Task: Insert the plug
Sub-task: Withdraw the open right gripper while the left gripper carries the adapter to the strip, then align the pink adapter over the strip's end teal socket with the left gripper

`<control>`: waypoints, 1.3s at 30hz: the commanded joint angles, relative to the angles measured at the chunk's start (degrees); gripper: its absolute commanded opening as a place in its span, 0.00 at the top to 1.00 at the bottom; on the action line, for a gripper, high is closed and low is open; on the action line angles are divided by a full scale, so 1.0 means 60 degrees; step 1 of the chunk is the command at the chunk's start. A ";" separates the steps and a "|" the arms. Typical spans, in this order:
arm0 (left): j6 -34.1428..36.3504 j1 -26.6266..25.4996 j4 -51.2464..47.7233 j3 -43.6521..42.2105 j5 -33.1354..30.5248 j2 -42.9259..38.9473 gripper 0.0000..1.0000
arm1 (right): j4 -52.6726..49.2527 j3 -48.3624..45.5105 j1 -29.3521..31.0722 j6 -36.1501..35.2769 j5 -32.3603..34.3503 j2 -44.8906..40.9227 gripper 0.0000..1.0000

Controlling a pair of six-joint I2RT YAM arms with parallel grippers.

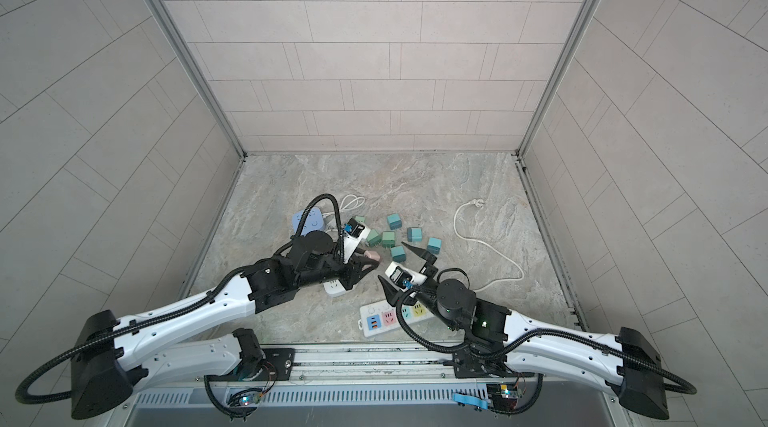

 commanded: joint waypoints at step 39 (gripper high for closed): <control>0.1353 -0.2082 -0.0997 0.3229 -0.0426 0.4669 1.00 | -0.3071 0.0729 -1.1159 0.9467 -0.0430 0.2794 0.04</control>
